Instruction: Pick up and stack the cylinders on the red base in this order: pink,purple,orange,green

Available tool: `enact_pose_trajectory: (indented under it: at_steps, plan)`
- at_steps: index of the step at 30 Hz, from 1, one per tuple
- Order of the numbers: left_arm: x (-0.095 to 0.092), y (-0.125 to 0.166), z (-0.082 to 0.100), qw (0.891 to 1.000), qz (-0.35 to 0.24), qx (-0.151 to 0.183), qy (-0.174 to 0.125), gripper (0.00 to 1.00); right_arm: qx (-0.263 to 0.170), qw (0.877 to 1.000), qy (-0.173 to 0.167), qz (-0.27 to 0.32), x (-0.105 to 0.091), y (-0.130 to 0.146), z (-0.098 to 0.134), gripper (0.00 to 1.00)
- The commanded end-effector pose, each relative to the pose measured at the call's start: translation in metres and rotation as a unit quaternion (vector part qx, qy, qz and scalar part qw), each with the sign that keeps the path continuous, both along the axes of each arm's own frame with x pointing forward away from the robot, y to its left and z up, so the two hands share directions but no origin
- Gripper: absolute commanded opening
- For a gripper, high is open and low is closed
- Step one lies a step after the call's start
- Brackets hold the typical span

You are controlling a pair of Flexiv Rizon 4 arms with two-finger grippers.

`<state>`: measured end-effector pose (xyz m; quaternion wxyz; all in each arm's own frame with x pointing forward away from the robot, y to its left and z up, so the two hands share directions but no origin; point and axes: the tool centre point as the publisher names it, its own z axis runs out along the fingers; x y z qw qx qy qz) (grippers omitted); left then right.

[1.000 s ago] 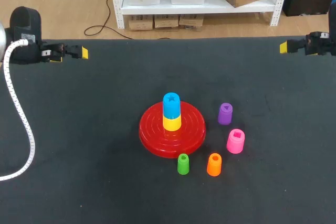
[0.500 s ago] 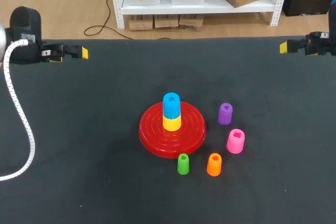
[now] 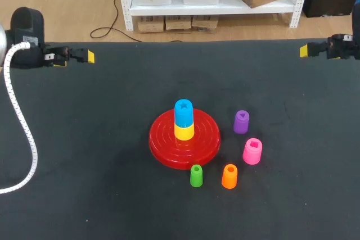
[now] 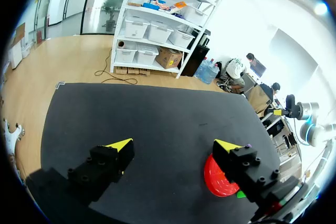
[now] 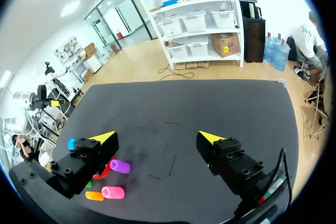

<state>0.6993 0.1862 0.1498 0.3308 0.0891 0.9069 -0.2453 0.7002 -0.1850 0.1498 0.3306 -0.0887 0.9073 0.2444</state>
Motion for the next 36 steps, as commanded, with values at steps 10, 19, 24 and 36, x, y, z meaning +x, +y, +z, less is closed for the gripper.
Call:
enact_pose_trajectory:
  at_steps: [10,19,24,36]
  plan:
    - [-0.002,-0.053,0.017,0.952,-0.288,0.044,-0.095,1.00,0.000,1.000,0.000,0.000,0.000,0.000,0.000,1.00]
    - [-0.042,-0.087,0.029,0.850,-0.508,0.031,-0.133,1.00,0.000,1.000,0.000,0.000,0.000,0.000,0.000,1.00]
    - [-0.058,-0.079,0.031,0.820,-0.550,0.043,-0.151,1.00,0.000,1.000,0.000,0.000,0.000,0.000,0.000,1.00]
    - [-0.074,-0.082,0.012,0.793,-0.589,0.028,-0.154,1.00,0.000,1.000,0.000,0.000,0.000,0.000,0.000,1.00]
